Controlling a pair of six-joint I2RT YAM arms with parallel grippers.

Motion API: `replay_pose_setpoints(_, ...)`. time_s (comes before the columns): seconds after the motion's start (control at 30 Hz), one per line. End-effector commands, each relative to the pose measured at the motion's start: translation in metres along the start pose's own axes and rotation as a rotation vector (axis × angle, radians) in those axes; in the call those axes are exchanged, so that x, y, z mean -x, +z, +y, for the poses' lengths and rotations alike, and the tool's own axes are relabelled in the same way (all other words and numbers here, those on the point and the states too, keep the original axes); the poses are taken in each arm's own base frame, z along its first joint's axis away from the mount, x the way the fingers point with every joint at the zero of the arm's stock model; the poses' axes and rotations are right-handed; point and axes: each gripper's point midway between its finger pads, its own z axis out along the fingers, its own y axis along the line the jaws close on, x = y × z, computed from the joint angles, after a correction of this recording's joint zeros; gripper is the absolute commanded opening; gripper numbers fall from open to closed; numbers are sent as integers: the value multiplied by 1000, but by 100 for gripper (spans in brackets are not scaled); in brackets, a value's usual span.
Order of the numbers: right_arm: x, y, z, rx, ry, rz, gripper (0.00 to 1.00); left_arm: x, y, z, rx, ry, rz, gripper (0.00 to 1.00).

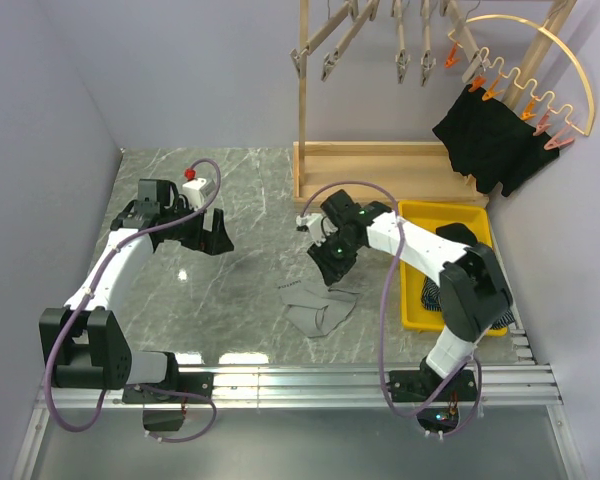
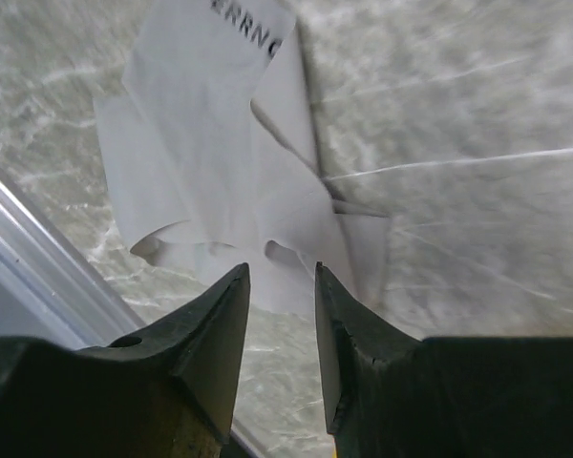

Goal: Clip the underwear to the hanger
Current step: Flatten out the underwear at the center of the board.

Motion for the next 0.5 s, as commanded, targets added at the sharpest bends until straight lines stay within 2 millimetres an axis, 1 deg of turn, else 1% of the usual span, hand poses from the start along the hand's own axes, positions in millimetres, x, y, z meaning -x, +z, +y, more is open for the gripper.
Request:
replay_pose_setpoints(0.0, -5, -1, 10, 47, 53, 59, 41, 6, 1, 1, 8, 13, -23, 99)
replay_pose_setpoints(0.03, -5, 0, 11, 51, 64, 63, 40, 6, 1, 1, 7, 13, -23, 99)
replay_pose_setpoints(0.07, -5, 0, 16, 70, 80, 71, 40, 6, 1, 1, 5, 12, -22, 99)
replay_pose_setpoints(0.17, -5, 6, 17, 87, 118, 98, 39, 5, 3, 1, 1, 4, -20, 99)
replay_pose_setpoints(0.3, -7, 19, 15, 88, 171, 133, 41, 5, 3, 1, 3, 1, -22, 99)
replay_pose_setpoints(0.47, -4, 28, 14, 110, 206, 149, 48, 4, 2, 1, 8, 1, -23, 99)
